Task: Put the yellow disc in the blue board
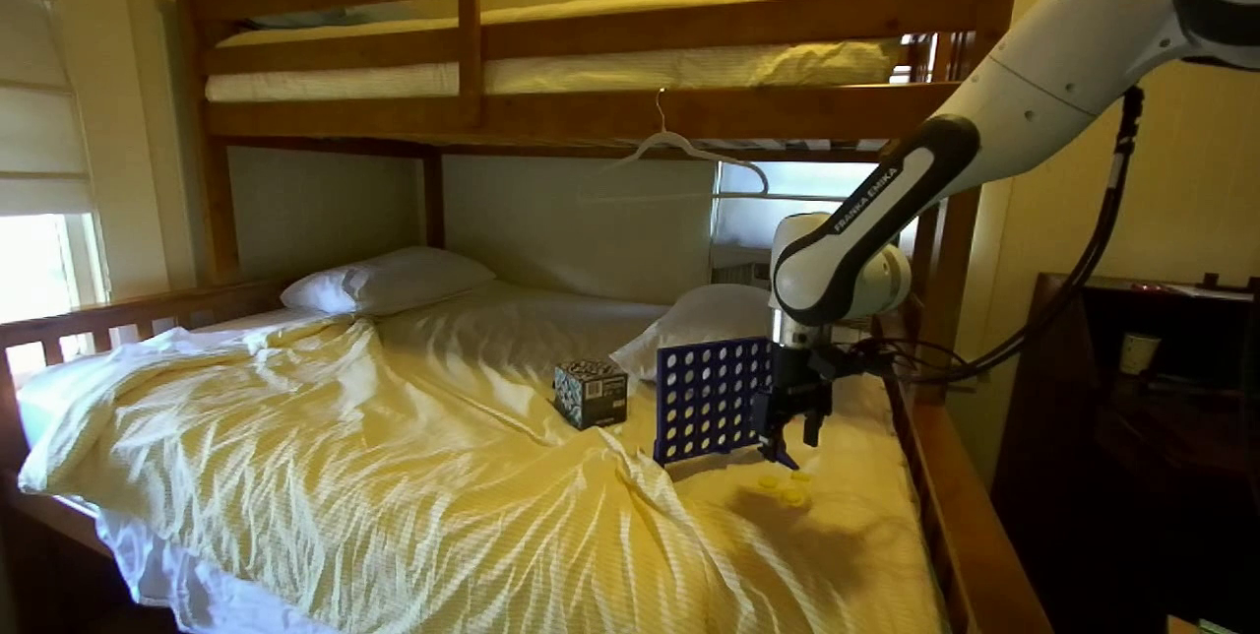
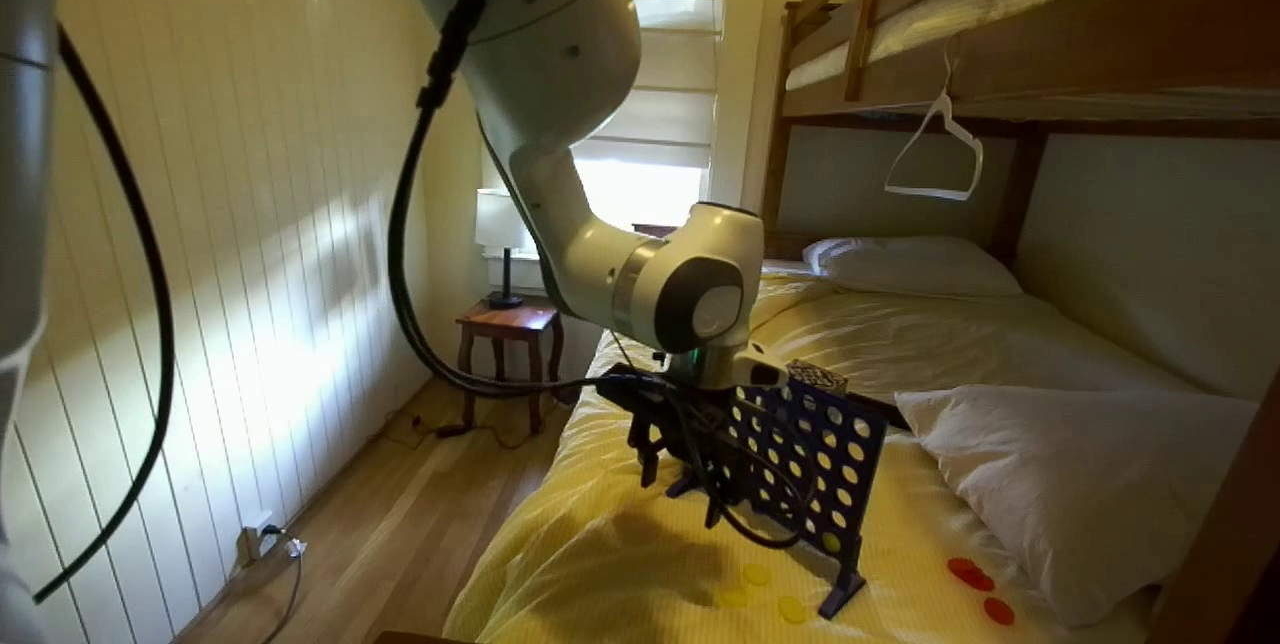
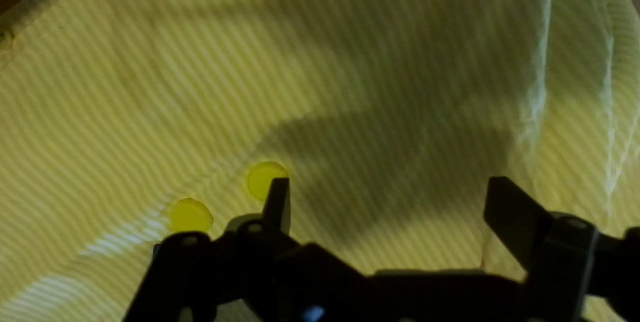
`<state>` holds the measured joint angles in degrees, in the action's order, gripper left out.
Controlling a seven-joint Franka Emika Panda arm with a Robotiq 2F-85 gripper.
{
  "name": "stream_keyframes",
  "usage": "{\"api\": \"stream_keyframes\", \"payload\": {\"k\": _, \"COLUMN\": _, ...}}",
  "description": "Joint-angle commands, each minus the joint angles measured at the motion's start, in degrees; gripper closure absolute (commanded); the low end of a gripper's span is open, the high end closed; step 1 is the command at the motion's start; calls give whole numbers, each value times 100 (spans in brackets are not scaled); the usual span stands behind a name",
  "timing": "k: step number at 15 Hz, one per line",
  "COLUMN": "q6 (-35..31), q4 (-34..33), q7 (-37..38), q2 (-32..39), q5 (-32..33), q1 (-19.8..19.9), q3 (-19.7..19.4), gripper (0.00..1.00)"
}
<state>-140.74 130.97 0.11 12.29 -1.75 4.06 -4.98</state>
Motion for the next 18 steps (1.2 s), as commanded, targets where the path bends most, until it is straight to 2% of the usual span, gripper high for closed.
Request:
{"api": "stream_keyframes", "payload": {"k": 1, "q6": 32, "q4": -373, "q7": -58, "q2": 491, "q5": 379, "q1": 35, "q3": -84, "gripper": 0}}
{"api": "stream_keyframes", "payload": {"k": 4, "q6": -55, "q4": -535, "q7": 112, "q2": 812, "q5": 648, "q1": 8, "q3": -200, "gripper": 0}}
{"api": "stream_keyframes", "payload": {"k": 18, "q6": -906, "q4": -899, "q7": -291, "q2": 1700, "q5": 422, "q1": 322, "q3": -120, "gripper": 0}}
